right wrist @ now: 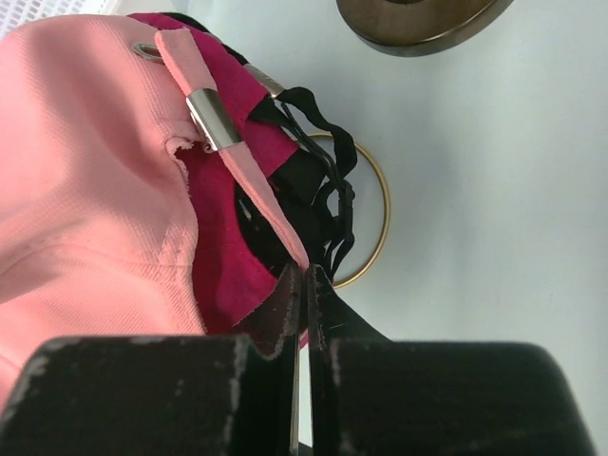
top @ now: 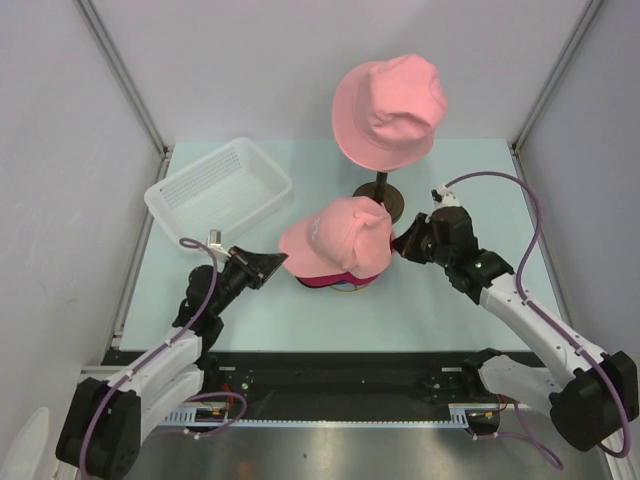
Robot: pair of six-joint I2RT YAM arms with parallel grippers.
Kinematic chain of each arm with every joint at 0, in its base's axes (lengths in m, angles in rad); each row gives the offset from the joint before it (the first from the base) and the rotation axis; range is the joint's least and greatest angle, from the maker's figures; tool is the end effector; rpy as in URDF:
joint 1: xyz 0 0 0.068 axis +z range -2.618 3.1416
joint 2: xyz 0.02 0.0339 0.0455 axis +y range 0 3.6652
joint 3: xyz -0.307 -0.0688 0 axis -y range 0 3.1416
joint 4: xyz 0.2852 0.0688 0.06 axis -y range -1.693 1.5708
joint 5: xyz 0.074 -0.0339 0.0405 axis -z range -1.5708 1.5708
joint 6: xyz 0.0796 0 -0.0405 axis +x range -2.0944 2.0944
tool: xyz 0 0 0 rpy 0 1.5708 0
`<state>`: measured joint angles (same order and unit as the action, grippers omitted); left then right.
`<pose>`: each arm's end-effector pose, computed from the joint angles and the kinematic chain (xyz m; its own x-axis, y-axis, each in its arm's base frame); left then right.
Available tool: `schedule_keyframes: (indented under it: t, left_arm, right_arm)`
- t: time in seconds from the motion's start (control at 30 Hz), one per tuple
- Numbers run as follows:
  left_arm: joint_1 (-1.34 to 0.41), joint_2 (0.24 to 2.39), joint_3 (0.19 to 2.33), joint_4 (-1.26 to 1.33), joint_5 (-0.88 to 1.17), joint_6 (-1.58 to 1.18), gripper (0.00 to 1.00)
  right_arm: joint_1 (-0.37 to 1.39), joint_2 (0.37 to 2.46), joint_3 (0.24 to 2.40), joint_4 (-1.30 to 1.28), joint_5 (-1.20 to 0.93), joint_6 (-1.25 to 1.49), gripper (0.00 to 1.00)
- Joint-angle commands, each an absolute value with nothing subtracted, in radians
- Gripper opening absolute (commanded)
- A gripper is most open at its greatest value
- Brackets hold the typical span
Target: Stack the hats
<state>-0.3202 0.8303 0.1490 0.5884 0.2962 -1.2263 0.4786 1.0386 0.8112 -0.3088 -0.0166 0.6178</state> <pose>0.2031 -0.0918 0.1932 -0.5728 -0.7585 -0.3108 0.1120 0.3032 -0.9463 0.2547 0.1336 0.2937 -0.6437 0.3185 -0.6958 -0.1230 0.8544 0.5049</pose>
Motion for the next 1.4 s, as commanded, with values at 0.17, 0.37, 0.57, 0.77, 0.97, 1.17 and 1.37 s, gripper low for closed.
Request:
schedule_keyframes:
  t: [0.17,0.37,0.57,0.77,0.97,1.17,1.37]
  left_arm:
    - [-0.321,0.885,0.176,0.509,0.291,-1.108,0.0]
    - [-0.321,0.93,0.186,0.537,0.305,-1.097,0.0]
    - [-0.321,0.963,0.215,0.555,0.304,-1.092,0.0]
    - [-0.295,0.963,0.238,0.507,0.285,-1.088,0.0]
    - [-0.256,1.015,0.399,0.347,0.278,-0.954,0.0]
    - [-0.256,1.187,0.574,0.226,0.331,-0.845,0.0]
    - [-0.256,1.304,0.681,0.086,0.359,-0.729,0.0]
  right_arm:
    - [0.485,1.095,0.744,-0.259,-0.002,0.595,0.0]
    - [0.472,1.134,0.692,-0.241,-0.002,0.591,0.0]
    - [0.433,1.164,0.666,-0.233,0.029,0.581,0.0]
    - [0.393,1.169,0.695,-0.236,0.014,0.569,0.0]
    - [0.384,1.134,0.726,-0.271,0.021,0.569,0.0]
    - [0.379,1.172,0.772,-0.262,-0.018,0.565,0.0]
    - [0.379,1.193,0.795,-0.253,-0.046,0.539,0.07]
